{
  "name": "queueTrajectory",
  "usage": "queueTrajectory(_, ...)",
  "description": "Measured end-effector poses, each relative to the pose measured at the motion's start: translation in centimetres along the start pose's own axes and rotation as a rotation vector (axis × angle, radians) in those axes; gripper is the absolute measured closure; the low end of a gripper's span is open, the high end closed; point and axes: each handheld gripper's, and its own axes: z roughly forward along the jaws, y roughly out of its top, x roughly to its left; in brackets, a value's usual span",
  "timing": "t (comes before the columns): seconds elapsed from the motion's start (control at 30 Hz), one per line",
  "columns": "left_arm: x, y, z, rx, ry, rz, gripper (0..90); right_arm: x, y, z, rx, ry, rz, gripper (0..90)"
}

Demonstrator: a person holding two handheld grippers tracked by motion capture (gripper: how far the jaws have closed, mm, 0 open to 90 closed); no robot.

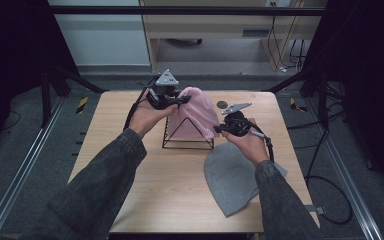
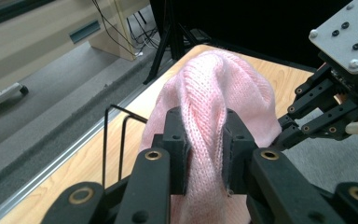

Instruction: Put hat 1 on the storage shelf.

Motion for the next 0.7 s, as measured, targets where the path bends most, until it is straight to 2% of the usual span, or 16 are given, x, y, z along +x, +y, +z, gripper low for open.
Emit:
queueTrajectory(0.4,-0.6,-0.7,0.5,0.043,-0.02,0.0,74.0,0.0,-1.0,0.9,0.038,0.003,0.009,83.1)
queueTrajectory(0.7,-1.0,-1.1,1.0,0.069,-0.038,0.005,73.4,-0.7,-1.6,1.6,0.069,-0.016,0.026,82.9)
